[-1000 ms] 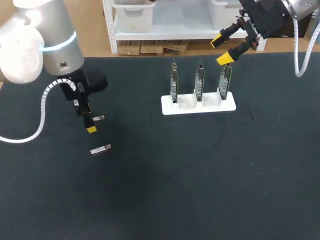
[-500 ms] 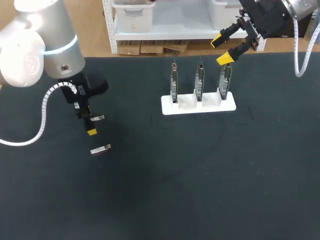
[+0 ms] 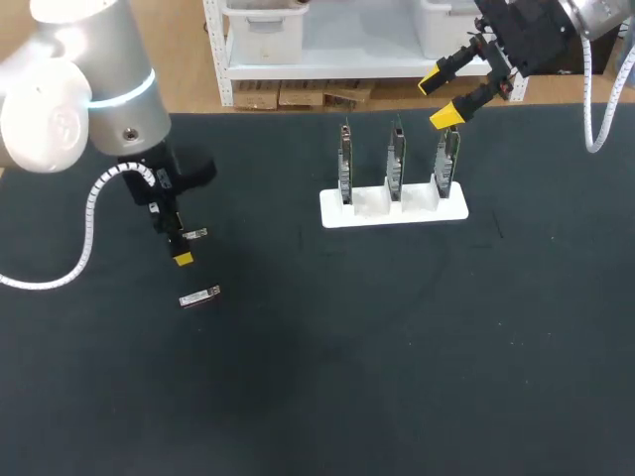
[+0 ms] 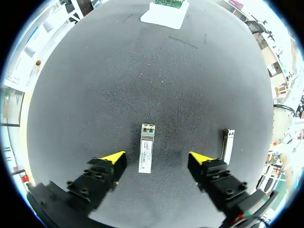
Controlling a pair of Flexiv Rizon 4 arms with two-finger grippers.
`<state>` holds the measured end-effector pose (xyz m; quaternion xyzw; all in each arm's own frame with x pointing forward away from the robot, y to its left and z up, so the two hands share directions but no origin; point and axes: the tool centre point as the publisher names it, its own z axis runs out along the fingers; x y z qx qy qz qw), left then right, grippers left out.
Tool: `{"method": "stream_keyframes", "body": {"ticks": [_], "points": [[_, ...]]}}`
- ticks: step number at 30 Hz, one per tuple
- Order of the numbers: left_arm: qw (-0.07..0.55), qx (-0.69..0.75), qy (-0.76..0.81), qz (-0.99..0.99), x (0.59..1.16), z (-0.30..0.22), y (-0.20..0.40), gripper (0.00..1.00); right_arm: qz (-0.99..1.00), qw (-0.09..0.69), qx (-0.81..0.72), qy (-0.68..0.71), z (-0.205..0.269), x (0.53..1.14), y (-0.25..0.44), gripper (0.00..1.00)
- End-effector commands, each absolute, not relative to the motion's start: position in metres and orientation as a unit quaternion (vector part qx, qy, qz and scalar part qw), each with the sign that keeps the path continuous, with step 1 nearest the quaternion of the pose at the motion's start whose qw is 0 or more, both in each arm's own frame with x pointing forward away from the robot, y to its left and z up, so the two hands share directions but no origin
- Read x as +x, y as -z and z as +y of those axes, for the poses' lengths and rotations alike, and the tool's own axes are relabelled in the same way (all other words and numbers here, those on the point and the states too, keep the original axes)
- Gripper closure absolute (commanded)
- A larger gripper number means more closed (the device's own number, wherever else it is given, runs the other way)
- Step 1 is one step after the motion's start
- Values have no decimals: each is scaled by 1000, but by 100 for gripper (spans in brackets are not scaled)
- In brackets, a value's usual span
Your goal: Pick up the optical module with the left hand, and insert it into the network port with the right hand.
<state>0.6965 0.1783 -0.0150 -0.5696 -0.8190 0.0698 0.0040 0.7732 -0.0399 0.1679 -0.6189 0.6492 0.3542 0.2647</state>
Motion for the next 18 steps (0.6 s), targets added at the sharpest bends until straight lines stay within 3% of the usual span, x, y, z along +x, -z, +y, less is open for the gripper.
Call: {"method": "stream_keyframes", "body": {"ticks": [1, 18], "points": [[6, -568, -72, -820, 698, 179, 17, 100, 650, 266, -619, -353, -40, 772, -168, 0], [6, -557, -76, -827, 695, 181, 17, 100, 650, 266, -619, -353, -40, 772, -168, 0]]}}
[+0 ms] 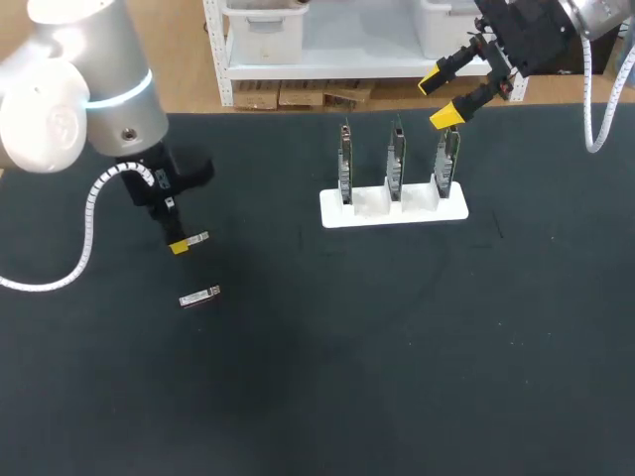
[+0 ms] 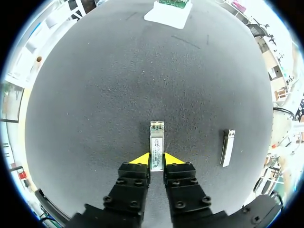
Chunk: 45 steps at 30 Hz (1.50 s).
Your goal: Pick up the optical module with the left hand, and insert it into the network port with the right hand.
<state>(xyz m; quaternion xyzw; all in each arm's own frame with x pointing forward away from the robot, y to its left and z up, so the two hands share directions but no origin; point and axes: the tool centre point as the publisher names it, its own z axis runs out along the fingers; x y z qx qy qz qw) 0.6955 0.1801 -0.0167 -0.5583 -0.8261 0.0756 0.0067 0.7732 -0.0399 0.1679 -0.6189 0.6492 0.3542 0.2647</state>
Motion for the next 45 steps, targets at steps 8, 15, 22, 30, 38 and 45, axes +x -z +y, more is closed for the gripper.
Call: {"method": "stream_keyframes", "body": {"ticks": [8, 15, 22, 30, 38, 45], "points": [[-14, -554, -76, -829, 693, 178, 0, 100, 650, 266, -619, -353, -40, 772, -168, 0], [-47, -569, -74, -818, 692, 166, -31, 100, 650, 266, -619, -353, -40, 772, -168, 0], [-102, -592, -99, -793, 696, 148, -72, 100, 650, 266, -619, -353, -40, 772, -168, 0], [-153, -599, -117, -777, 704, 139, -112, 100, 650, 266, -619, -353, -40, 772, -168, 0], [-147, -590, -103, -787, 702, 140, -115, 100, 650, 266, -619, -353, -40, 772, -168, 0], [-151, -586, -107, -789, 700, 141, -114, 100, 650, 266, -619, -353, -40, 772, -168, 0]]}}
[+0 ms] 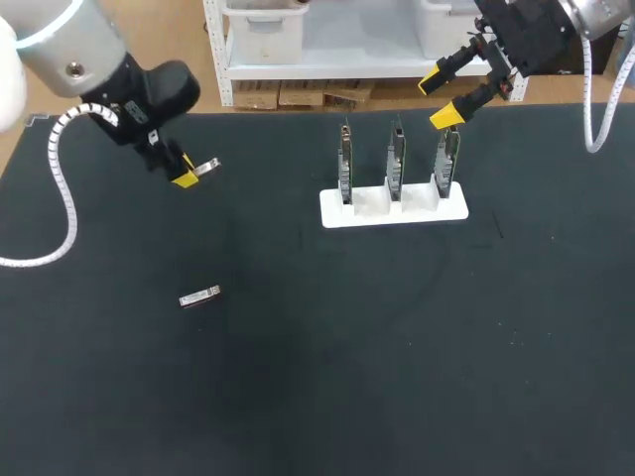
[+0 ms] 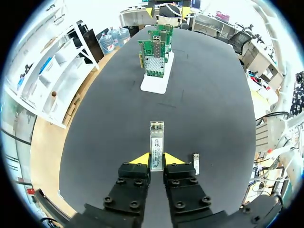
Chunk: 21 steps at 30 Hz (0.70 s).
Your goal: Pick up the optical module with the left hand, and insert it into the network port with the right hand.
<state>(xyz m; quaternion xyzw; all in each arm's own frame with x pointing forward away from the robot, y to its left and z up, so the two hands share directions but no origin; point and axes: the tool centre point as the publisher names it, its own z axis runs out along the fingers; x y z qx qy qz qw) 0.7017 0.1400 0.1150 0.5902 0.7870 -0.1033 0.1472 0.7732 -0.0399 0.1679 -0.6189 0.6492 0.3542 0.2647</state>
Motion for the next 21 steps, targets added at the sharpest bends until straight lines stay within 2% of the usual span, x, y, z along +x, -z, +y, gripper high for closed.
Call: {"method": "stream_keyframes", "body": {"ticks": [1, 9, 21], "points": [[158, 584, 110, 789, 698, 141, -115, 100, 650, 266, -619, -353, -40, 772, -168, 0], [218, 609, 129, 752, 713, 105, -138, 100, 650, 266, -619, -353, -40, 772, -168, 0], [274, 645, 155, 696, 739, 69, -178, 100, 650, 266, -619, -353, -40, 772, -168, 0]]}}
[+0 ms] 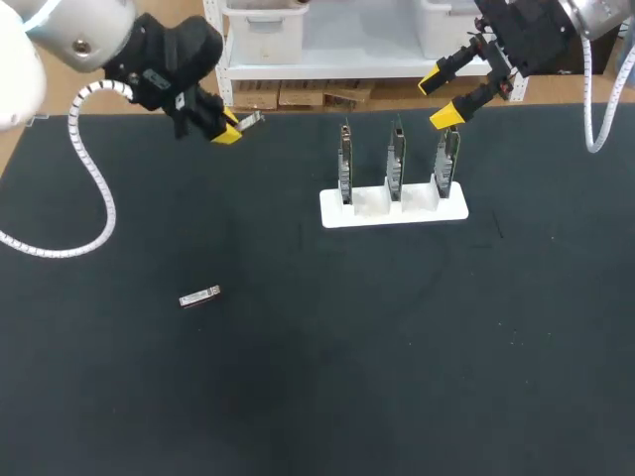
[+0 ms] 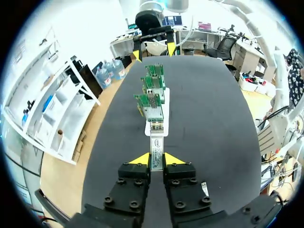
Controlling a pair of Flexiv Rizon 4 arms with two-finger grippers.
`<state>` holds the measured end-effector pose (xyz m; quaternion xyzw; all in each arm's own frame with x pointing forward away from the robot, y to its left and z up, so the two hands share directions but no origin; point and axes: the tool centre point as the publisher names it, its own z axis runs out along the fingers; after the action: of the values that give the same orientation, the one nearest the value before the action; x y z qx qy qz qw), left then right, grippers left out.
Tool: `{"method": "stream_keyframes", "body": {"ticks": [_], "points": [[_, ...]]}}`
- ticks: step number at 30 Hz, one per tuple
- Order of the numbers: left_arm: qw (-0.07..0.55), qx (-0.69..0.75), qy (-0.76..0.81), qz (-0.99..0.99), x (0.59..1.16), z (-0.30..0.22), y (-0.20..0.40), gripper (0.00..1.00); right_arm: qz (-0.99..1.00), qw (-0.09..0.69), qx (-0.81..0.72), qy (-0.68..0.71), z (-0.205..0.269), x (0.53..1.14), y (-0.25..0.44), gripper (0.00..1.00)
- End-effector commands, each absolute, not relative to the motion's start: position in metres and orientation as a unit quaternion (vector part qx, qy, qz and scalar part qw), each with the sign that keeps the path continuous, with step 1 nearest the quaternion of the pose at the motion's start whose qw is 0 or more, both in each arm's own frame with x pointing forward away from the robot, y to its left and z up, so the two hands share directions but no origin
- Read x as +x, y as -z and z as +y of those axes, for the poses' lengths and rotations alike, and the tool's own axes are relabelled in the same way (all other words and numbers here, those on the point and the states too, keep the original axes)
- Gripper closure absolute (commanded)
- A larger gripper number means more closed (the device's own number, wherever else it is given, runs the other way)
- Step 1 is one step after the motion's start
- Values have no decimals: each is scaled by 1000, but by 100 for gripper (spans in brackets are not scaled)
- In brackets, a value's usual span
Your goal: Pick up the optical module with the left hand, and insert it into the network port with the right hand.
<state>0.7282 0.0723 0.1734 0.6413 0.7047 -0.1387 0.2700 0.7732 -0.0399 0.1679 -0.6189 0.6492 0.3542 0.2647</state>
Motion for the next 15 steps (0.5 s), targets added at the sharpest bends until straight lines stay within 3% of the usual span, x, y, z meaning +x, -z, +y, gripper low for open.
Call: {"method": "stream_keyframes", "body": {"ticks": [1, 15], "points": [[279, 648, 158, 691, 743, 66, -182, 100, 650, 266, -619, -353, -40, 772, -168, 0], [290, 657, 191, 670, 768, 44, -189, 100, 650, 266, -619, -353, -40, 772, -168, 0]]}}
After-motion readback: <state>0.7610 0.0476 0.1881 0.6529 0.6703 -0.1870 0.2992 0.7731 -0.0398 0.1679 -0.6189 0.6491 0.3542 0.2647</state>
